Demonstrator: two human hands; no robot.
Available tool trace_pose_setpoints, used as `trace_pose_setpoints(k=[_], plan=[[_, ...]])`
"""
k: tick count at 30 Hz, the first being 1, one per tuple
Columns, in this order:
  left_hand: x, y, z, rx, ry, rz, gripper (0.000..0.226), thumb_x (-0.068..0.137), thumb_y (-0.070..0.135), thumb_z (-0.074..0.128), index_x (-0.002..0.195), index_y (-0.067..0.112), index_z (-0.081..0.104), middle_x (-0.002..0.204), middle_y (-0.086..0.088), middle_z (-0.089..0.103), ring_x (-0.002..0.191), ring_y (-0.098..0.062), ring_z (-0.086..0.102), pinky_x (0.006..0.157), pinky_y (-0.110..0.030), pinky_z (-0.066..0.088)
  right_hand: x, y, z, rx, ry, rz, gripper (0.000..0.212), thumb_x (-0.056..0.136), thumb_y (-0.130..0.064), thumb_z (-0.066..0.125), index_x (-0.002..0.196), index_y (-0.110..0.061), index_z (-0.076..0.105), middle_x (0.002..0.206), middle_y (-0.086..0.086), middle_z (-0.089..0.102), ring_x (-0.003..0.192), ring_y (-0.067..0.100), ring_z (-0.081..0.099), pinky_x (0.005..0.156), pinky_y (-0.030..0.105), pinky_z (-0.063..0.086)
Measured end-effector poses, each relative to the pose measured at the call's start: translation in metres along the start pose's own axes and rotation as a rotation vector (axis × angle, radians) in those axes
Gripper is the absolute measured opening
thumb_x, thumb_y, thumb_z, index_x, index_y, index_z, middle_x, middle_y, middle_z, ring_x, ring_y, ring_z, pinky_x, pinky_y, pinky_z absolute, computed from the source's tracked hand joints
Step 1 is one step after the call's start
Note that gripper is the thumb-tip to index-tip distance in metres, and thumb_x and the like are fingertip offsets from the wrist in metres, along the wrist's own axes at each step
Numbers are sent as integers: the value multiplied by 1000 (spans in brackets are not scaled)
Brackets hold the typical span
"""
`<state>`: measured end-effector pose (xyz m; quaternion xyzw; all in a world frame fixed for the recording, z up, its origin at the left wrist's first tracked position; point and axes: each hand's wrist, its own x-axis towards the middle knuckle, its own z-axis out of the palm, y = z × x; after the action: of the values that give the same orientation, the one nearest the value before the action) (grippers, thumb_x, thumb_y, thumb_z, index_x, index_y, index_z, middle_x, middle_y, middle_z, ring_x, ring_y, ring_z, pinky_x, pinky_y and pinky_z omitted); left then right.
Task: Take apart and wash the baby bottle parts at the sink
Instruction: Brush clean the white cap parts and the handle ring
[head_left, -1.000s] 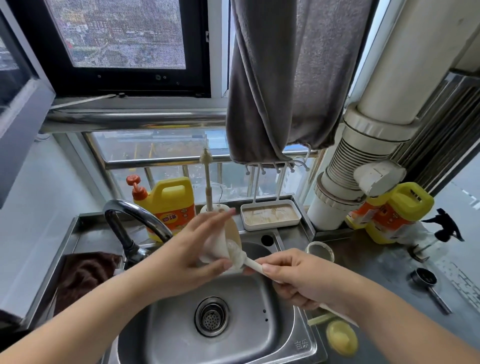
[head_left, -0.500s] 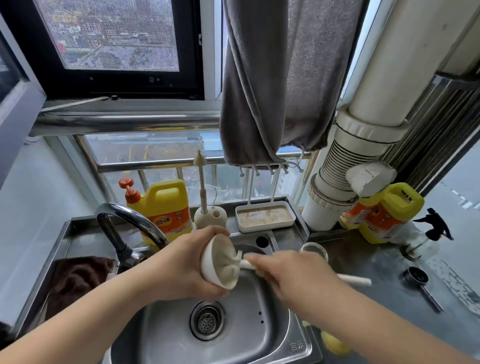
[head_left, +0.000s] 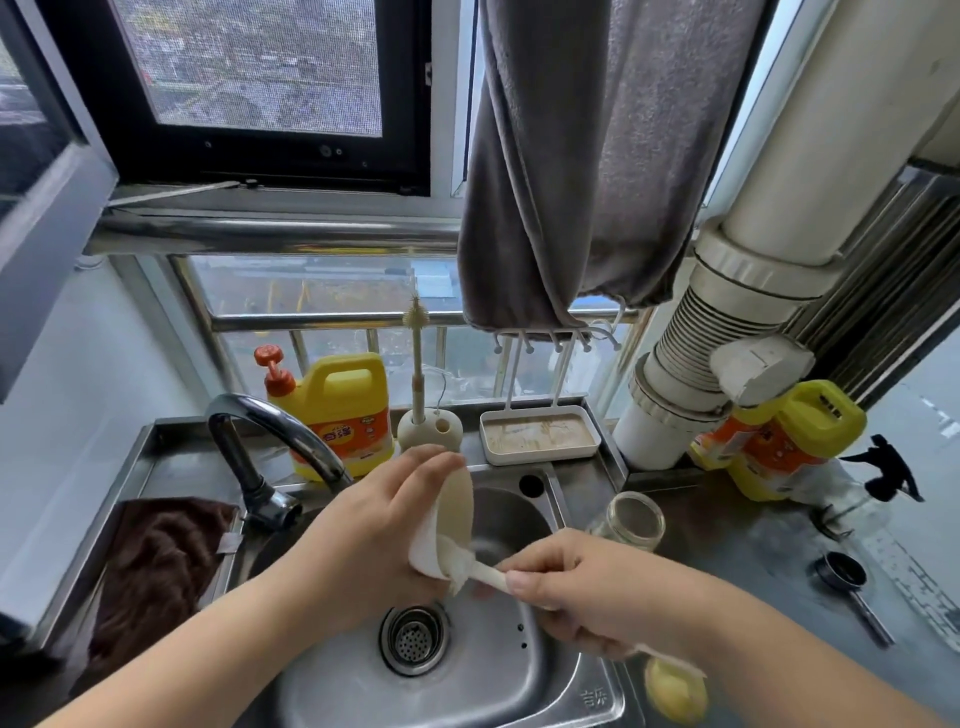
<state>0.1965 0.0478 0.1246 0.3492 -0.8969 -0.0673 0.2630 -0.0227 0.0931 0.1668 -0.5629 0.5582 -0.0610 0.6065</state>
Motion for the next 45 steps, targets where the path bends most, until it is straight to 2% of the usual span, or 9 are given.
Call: trace_pose_setpoints(k=[3,6,9,15,22,27,31,36,45], plan=[[1,-3,0,-15,-6,6,89,57,55,70,131,16,41,128,-5,54,104,-24,62,80,-29,55,1,-2,2,-260,86,-78,23,99,-36,44,111,-34,64,54,-14,48,47,2,43,46,16,33],[1,-8,2,-100,-58,-16,90,56,56,72,132,24,36,128,9,47,102,-13,58,80,-24,53,6,0,-4,-843,504,-240,27,94,-34,52,119,-44,55,82,-9,62,73,12,59,58,26,42],[5,-12,-1,-92,-95,-25,92,55,60,70,133,26,34,129,11,48,103,-9,56,81,-18,48,17,9,-8,-1228,916,-504,38,71,-14,69,103,-35,70,69,-5,59,49,18,57,40,25,37],[10,-13,-7,21,-51,42,87,59,58,65,131,14,41,127,-4,53,103,-23,61,77,-31,57,12,3,0,-849,582,-317,24,94,-30,50,117,-35,56,89,-7,63,78,15,60,66,33,47],[15,-12,-9,230,26,112,98,51,57,80,128,8,43,122,-15,58,100,-31,65,74,-39,56,12,8,2,-18,62,-160,25,100,-31,43,100,-43,66,50,-11,43,48,10,37,50,24,34],[15,-15,-6,147,-88,73,93,57,60,70,131,12,41,126,-8,55,105,-26,62,78,-29,53,13,3,-3,-868,554,-301,23,97,-34,48,119,-37,54,90,-3,64,78,20,62,63,31,45],[22,-20,-12,6,-161,12,93,54,61,65,133,26,30,127,3,51,100,-19,61,79,-25,53,18,9,-6,-1221,857,-370,51,60,-19,86,106,-29,68,65,-3,57,43,20,55,37,24,32],[24,-24,-14,78,-124,88,92,57,55,70,134,18,35,128,-7,52,104,-26,60,77,-38,57,11,4,3,-668,492,-247,21,98,-38,41,110,-28,55,72,-8,58,63,3,54,56,27,41],[14,-14,-8,128,-73,97,73,92,59,36,142,6,29,139,-12,34,126,-26,39,104,-44,38,5,-6,0,323,8,-57,31,102,-29,39,118,-14,61,51,-7,32,37,4,23,34,14,18]])
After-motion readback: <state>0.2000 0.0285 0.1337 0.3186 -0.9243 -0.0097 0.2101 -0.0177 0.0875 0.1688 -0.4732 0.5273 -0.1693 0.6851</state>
